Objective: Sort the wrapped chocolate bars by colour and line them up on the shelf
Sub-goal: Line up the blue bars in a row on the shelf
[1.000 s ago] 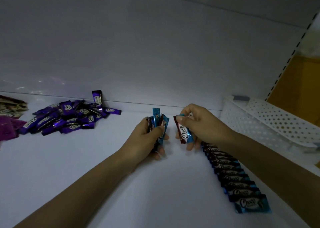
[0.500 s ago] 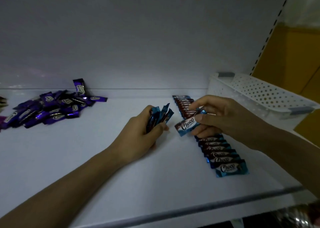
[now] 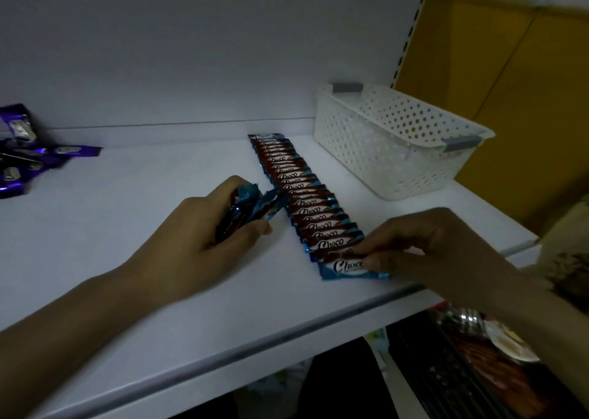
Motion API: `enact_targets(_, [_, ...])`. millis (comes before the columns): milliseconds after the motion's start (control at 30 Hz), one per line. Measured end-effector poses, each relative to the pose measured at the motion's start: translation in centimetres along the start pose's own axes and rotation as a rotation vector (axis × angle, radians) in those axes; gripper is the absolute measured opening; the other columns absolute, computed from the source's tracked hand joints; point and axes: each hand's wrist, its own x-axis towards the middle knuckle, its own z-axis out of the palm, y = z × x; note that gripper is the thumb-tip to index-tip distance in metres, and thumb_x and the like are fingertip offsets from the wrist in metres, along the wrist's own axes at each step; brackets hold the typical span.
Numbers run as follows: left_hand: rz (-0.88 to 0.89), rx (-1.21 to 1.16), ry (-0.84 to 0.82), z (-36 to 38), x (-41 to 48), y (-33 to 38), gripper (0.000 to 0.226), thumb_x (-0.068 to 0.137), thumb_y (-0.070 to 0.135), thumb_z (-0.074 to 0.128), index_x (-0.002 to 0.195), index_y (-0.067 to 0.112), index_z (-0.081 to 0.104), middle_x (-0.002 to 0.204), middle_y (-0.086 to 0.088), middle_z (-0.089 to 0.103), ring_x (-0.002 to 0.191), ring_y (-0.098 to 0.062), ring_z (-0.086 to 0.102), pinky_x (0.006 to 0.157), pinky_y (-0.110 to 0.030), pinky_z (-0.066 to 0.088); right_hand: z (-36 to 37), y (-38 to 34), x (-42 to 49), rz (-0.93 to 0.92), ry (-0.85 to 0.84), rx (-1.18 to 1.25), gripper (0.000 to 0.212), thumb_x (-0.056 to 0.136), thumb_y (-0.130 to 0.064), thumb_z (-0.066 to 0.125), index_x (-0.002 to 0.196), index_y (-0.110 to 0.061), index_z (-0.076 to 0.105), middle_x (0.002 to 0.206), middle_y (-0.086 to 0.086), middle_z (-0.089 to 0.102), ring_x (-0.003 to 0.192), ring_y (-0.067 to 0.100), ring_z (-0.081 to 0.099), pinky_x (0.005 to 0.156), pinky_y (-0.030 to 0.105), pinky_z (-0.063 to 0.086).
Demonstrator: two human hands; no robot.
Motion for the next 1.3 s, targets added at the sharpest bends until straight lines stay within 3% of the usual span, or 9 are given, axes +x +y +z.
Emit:
enact_targets(100, [0.005,0.038,0.007,0.1,0.0,-0.5,0.011,0.092,0.014,0.056,0.1,0.022,0.054,0.08,0.03,0.067,0.051,0.001,0.056,0.046,-0.005,0.035,0.5,0.7,-0.4,-0.03,0.035,-0.083,0.012,0.069,-0.025,0.072,0.079,-0.022,0.076,0.075,-0.015,0.07,0.071,-0.005,0.061,0.065,0.005,0.041])
enact_targets(200, [-0.003,0.044,0.015,0.1,0.2,-0.6,0.008,0.092,0.019,0.055,0.099,0.022,0.054,0.08,0.028,0.067,0.047,-0.007,0.053,0.044,-0.011,0.037,0.8,0.9,-0.1,-0.081,0.086,-0.195,0.014,0.07,-0.025,0.072,0.083,-0.02,0.076,0.078,-0.01,0.06,0.078,0.0,0.058,0.07,0.007,0.042])
enact_targets(300, [0.002,0.064,0.023,0.1,0.3,-0.5,0.008,0.094,0.032,0.056,0.099,0.026,0.052,0.082,0.02,0.07,0.05,-0.012,0.054,0.048,-0.023,0.043,0.9,1.0,0.0,-0.09,0.08,-0.319,0.02,0.071,-0.038,0.066,0.086,-0.028,0.075,0.085,-0.014,0.056,0.087,0.006,0.055,0.079,0.023,0.045])
enact_targets(400, [-0.005,0.057,0.024,0.1,0.3,-0.2,0.017,0.089,0.036,0.053,0.101,0.023,0.053,0.081,0.03,0.067,0.052,-0.013,0.056,0.048,-0.022,0.043,0.8,0.9,0.1,-0.124,0.102,-0.404,0.013,0.073,-0.03,0.074,0.085,-0.027,0.076,0.086,-0.016,0.054,0.087,0.006,0.053,0.081,0.036,0.043])
enact_targets(567, [0.008,0.074,0.02,0.1,0.3,-0.2,0.023,0.086,0.034,0.049,0.102,0.018,0.055,0.08,0.033,0.065,0.052,-0.011,0.056,0.047,-0.015,0.04,0.9,0.9,0.2,-0.164,0.115,-0.463,0.014,0.074,-0.028,0.075,0.087,-0.024,0.077,0.086,-0.009,0.056,0.084,0.01,0.052,0.076,0.03,0.039])
enact_targets(733, [0.01,0.072,0.021,0.1,0.2,-0.5,0.02,0.088,0.037,0.051,0.101,0.022,0.054,0.086,0.029,0.067,0.052,-0.008,0.055,0.046,-0.012,0.039,1.1,1.2,-0.2,-0.122,0.161,-0.444,0.014,0.073,-0.028,0.077,0.085,-0.022,0.074,0.088,-0.018,0.055,0.087,0.004,0.052,0.082,0.032,0.04])
enact_targets(967, [-0.291,-0.451,0.043,-0.4,0.9,-0.5,0.026,0.08,0.027,0.057,0.1,0.014,0.064,0.09,-0.001,0.075,0.047,-0.012,0.055,0.048,-0.02,0.049,0.2,1.2,-0.2,-0.08,0.201,-0.383,0.01,0.079,-0.024,0.071,0.088,-0.026,0.068,0.09,-0.013,0.062,0.088,0.002,0.051,0.075,0.005,0.033])
enact_targets(1200, [-0.293,-0.524,0.028,-0.7,1.0,-0.7,0.029,0.08,0.029,0.058,0.099,0.008,0.064,0.095,-0.002,0.075,0.042,-0.01,0.048,0.045,-0.018,0.044,0.7,0.1,2.5,-0.143,0.149,-0.273,0.007,0.086,-0.022,0.066,0.092,-0.022,0.069,0.085,-0.013,0.067,0.081,-0.001,0.059,0.071,0.005,0.04])
enact_targets(1300, [-0.319,-0.59,0.053,-1.0,1.0,-1.0,0.034,0.078,0.031,0.059,0.103,0.008,0.063,0.095,-0.002,0.075,0.041,-0.01,0.045,0.044,-0.019,0.042,2.4,-1.5,5.7,-0.126,0.052,-0.18,0.019,0.086,-0.03,0.065,0.104,-0.027,0.063,0.085,-0.013,0.066,0.079,-0.002,0.061,0.07,0.009,0.046])
